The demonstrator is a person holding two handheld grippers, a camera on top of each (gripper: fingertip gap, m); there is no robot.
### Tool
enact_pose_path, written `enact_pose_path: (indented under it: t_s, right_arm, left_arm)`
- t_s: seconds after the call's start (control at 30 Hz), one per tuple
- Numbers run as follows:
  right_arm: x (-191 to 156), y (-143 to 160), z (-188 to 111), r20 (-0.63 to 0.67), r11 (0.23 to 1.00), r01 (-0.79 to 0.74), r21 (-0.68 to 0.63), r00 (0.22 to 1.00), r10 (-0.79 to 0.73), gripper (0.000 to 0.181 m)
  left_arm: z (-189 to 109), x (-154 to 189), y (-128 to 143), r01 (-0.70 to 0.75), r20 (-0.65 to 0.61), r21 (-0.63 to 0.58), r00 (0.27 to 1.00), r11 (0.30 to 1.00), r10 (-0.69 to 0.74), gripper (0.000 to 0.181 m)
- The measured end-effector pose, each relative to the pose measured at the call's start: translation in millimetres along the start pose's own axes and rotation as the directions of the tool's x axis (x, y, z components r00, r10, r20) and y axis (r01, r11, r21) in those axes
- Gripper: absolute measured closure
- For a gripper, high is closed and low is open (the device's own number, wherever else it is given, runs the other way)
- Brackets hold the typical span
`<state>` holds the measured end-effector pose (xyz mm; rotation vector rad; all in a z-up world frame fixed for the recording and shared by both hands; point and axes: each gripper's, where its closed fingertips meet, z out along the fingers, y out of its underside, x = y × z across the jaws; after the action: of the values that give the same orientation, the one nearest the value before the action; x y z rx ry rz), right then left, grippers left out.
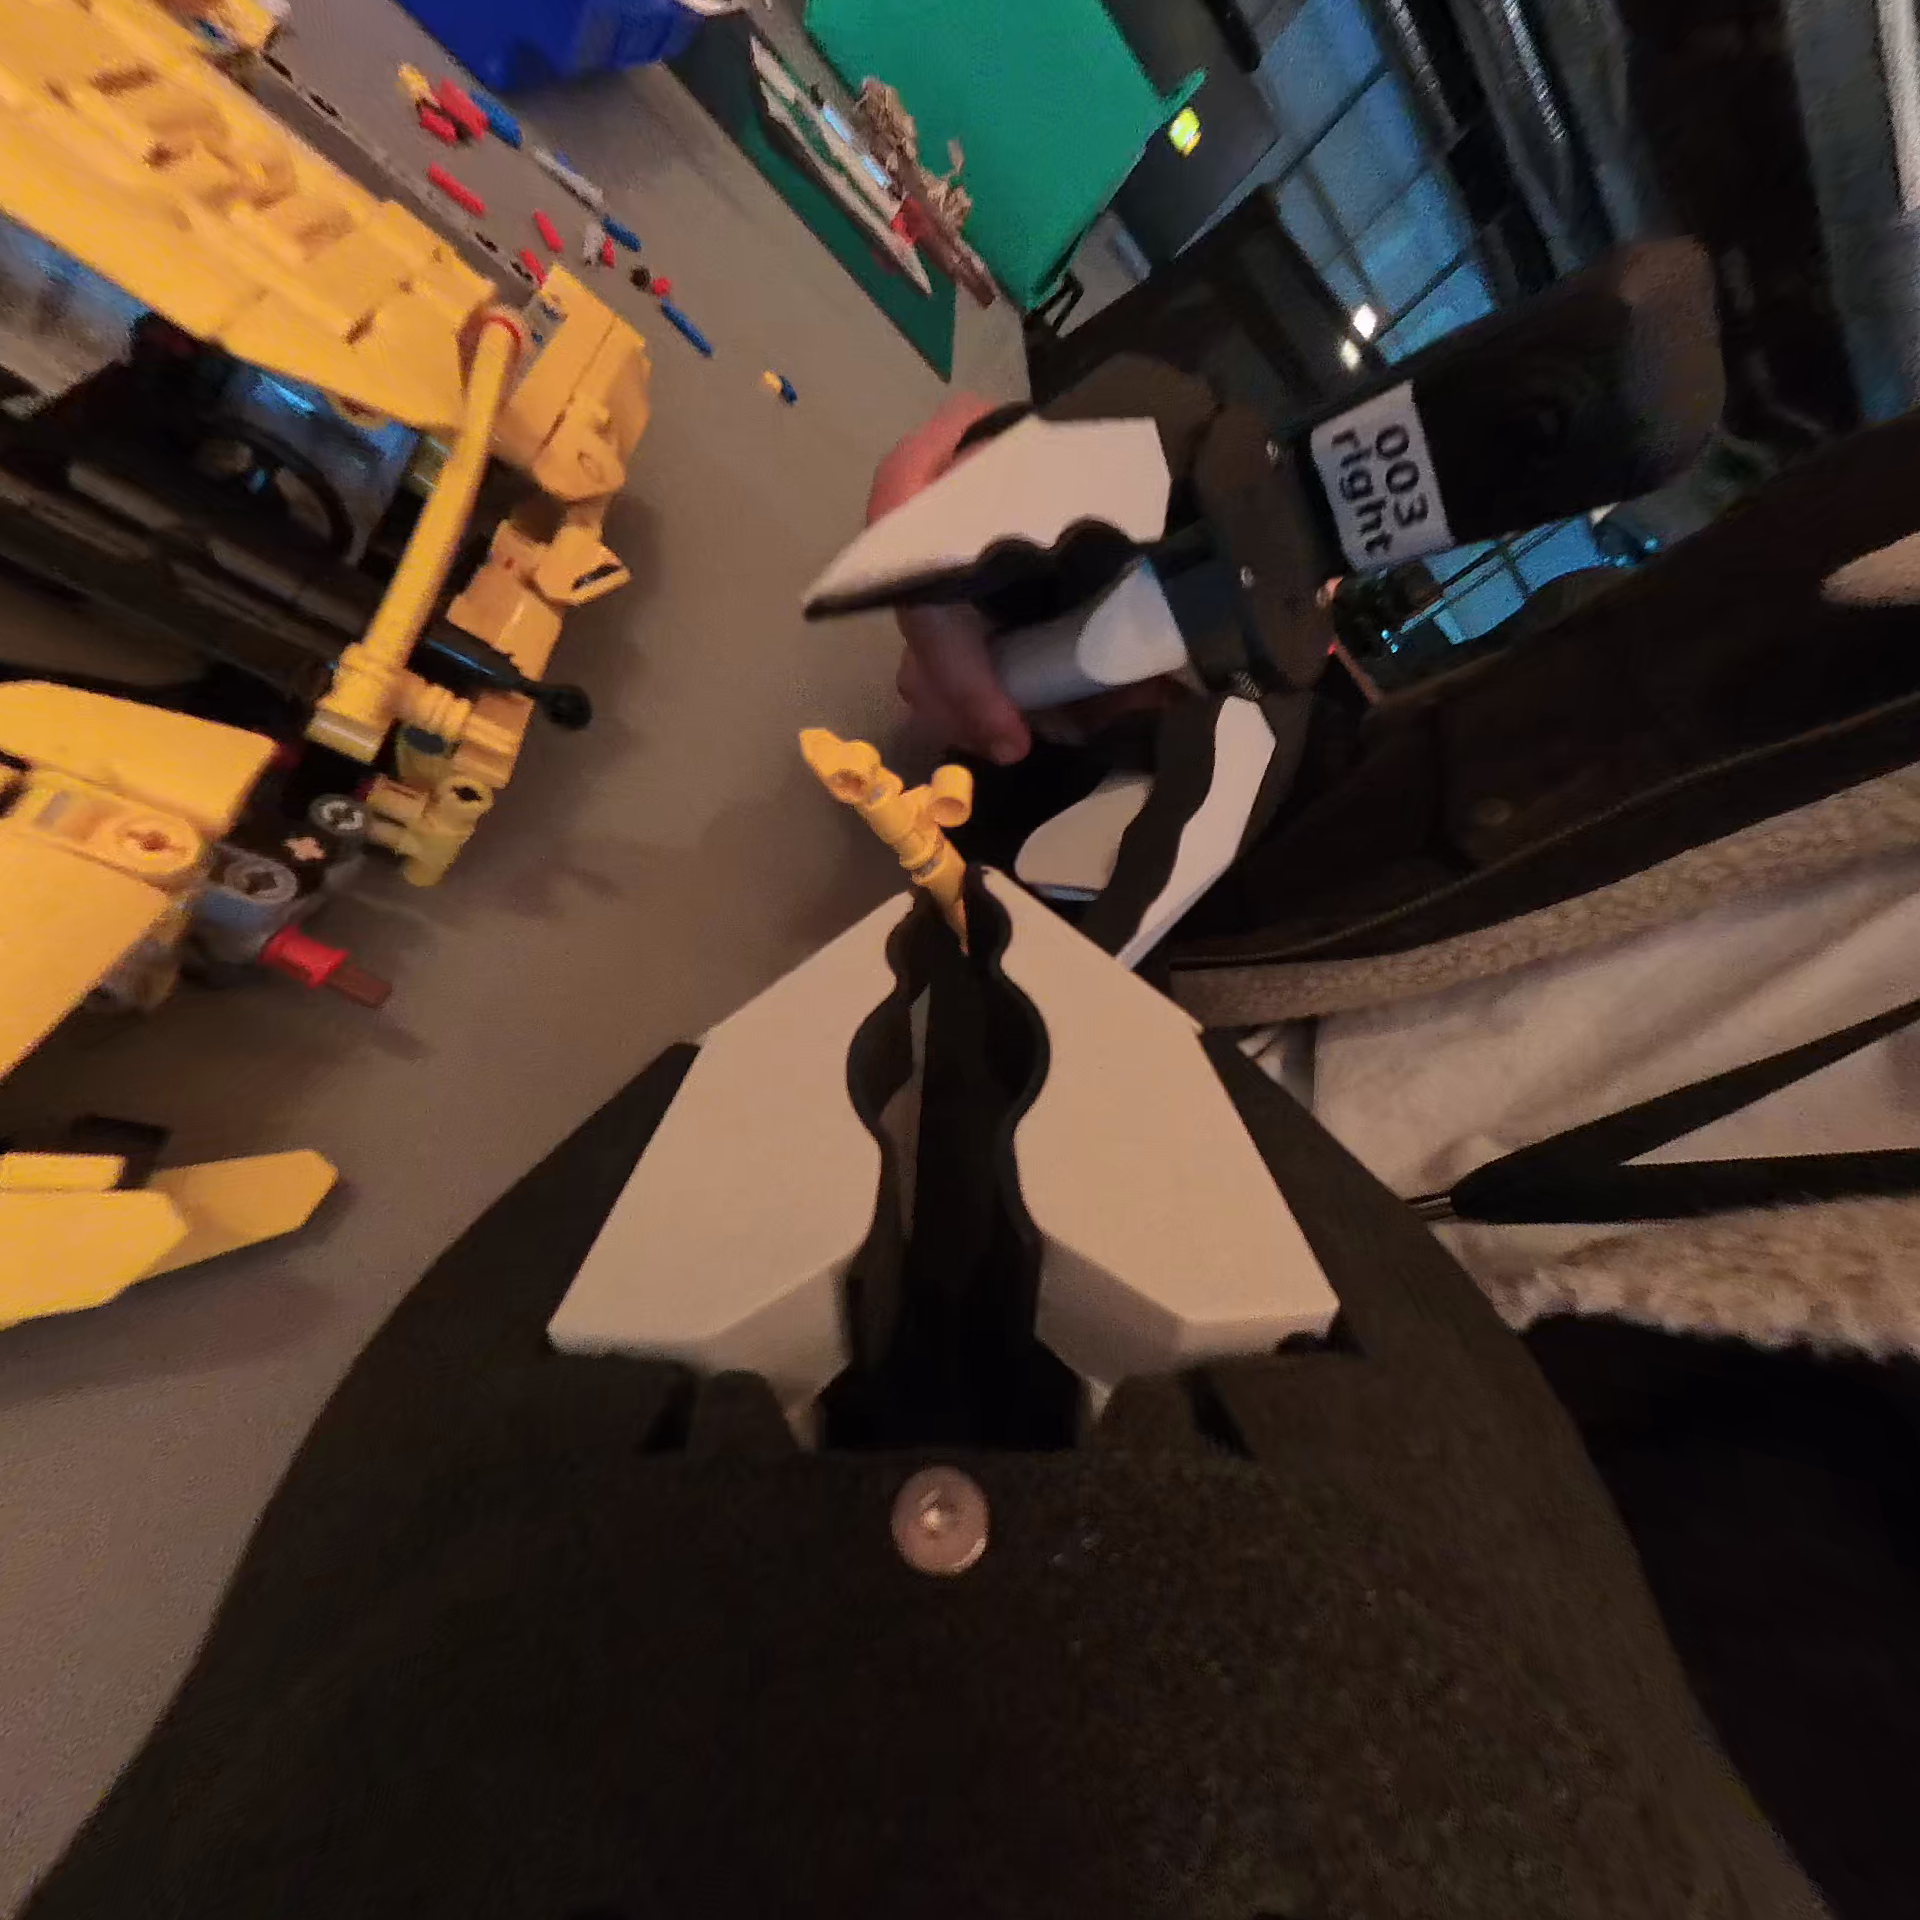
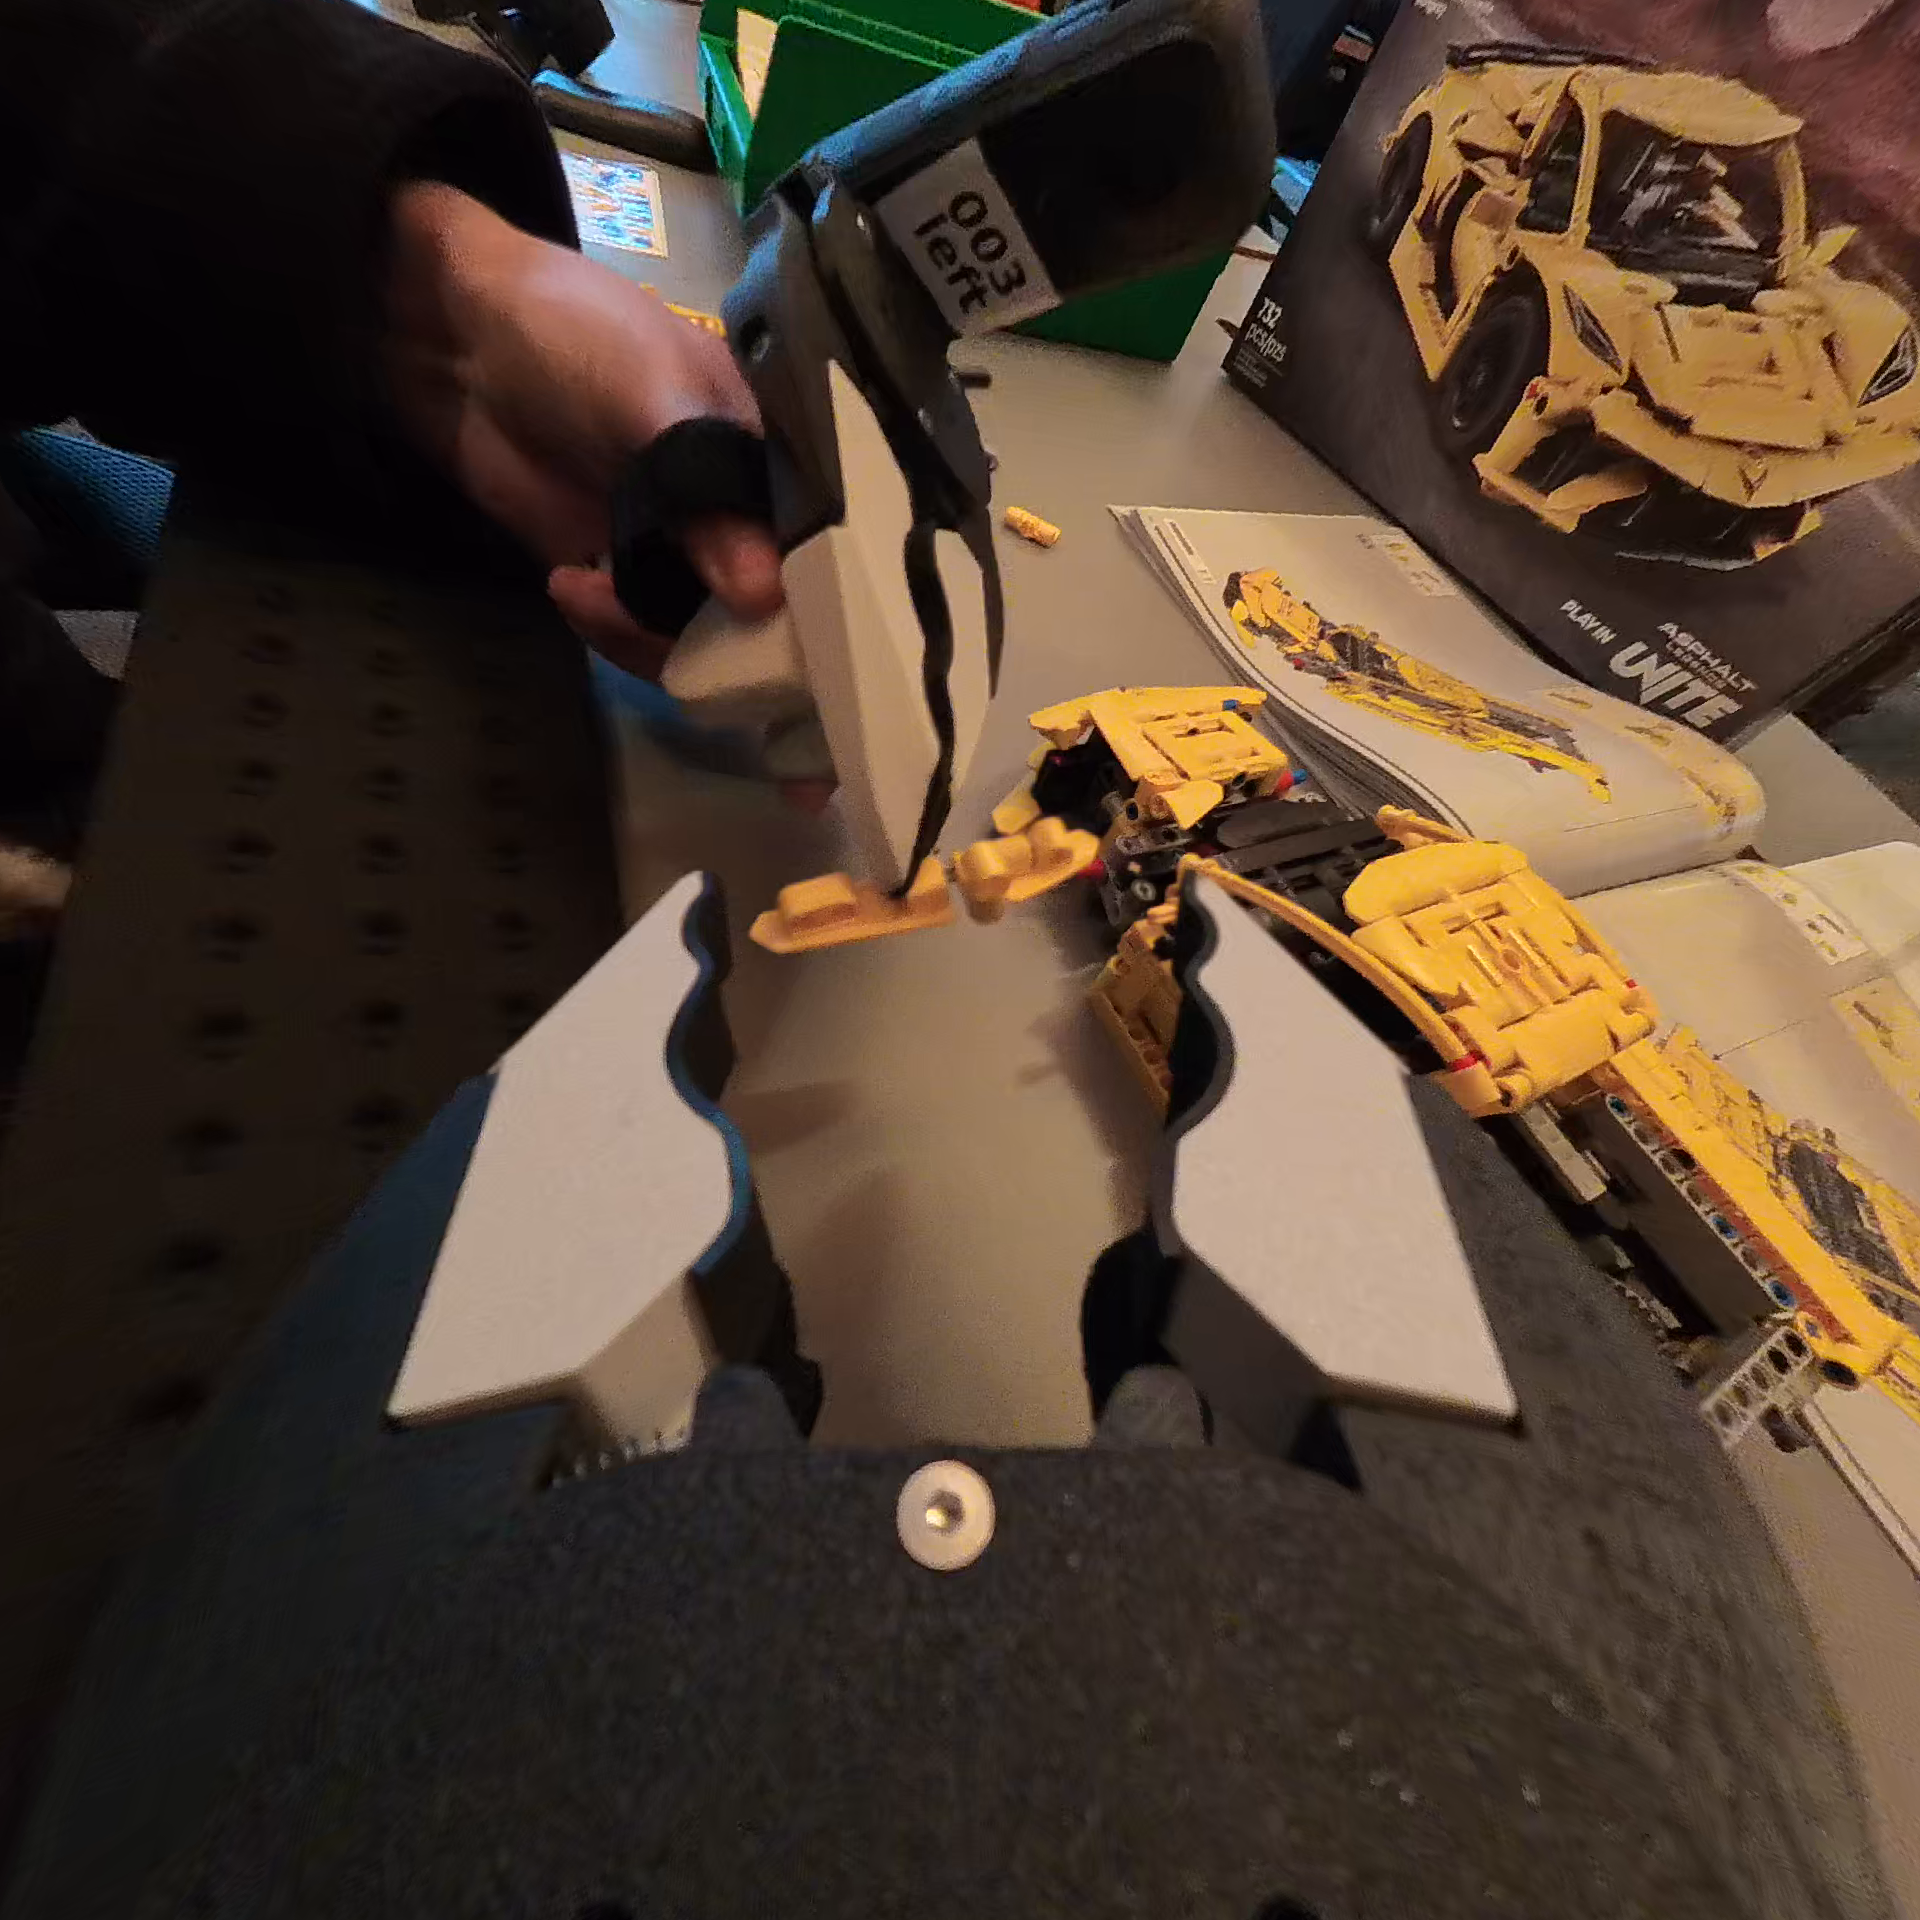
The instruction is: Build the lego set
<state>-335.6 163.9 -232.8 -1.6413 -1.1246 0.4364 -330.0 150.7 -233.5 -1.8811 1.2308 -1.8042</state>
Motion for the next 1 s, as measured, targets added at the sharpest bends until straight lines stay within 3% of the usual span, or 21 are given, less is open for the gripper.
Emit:
enact_pose_path:
  t_s: [0.1, 0.33, 1.0]
  right_arm:
    - [-12, 4, 1, 0.094, 1.0, -0.019, -0.017, 0.995, 0.021, 0.087]
    - [-32, 20, 7, 0.173, 0.993, 0.058, -0.102, 0.984, -0.04, 0.1]
    - [-25, 27, 8, 0.097, 0.976, 0.112, -0.184, 0.991, -0.095, 0.108]
  left_arm:
    - [6, 6, 7, -0.029, 0.004, -0.043, 1.0, 0.999, 0.029, 0.176]
    - [15, 11, 22, -0.073, -0.002, -0.148, 0.997, 0.986, 0.073, 0.177]
    - [16, 7, 22, 0.024, -0.007, -0.144, 1.0, 0.989, -0.025, 0.177]
